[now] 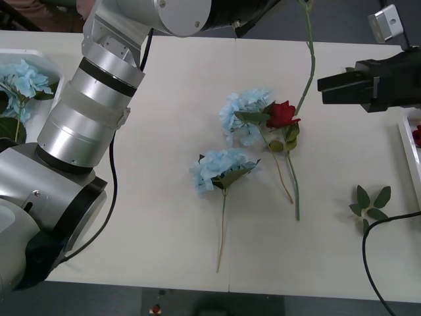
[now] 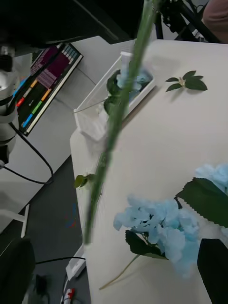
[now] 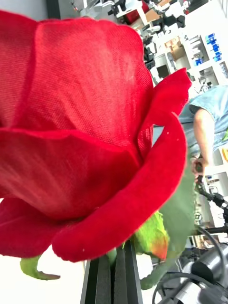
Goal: Put the red flowers into the right box and the blue flowers into the left box
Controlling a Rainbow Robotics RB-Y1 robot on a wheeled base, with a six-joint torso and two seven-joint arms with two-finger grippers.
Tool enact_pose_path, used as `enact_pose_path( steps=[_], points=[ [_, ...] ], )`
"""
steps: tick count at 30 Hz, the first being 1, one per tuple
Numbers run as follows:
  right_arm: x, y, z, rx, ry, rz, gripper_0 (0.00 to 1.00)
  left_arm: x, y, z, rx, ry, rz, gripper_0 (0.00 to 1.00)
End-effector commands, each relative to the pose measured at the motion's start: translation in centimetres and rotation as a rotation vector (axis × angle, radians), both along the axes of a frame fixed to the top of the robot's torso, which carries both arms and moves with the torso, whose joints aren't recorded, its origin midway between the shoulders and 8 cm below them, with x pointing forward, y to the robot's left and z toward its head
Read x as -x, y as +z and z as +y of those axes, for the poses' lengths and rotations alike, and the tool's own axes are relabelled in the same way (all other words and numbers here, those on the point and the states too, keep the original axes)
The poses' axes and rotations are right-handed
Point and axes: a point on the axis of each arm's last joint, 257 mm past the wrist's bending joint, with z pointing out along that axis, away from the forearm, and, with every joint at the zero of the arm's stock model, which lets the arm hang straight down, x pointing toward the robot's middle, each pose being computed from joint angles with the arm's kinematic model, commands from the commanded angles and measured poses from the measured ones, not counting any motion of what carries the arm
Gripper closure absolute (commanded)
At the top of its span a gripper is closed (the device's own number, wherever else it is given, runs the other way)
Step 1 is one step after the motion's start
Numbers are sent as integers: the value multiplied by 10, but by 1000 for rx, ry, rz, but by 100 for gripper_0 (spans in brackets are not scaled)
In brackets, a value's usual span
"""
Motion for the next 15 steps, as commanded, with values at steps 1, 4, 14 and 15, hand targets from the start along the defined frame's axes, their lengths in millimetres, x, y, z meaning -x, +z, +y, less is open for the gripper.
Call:
enact_pose_path(
  steps=[1,4,14,15],
  points=[
    [11,12,-1,-45,27,-7,0,1,34,3,35,7,-55,100],
    [11,14,2,-61,28,-2,0,-2,34,5,30,16,-59,100],
    [-14,20,34,-132,-26,-4,0,-7,31,8,11,36,-70,100],
    [-16,20,37,-136,-30,-5,0,-7,31,9,10,38,-71,100]
  ],
)
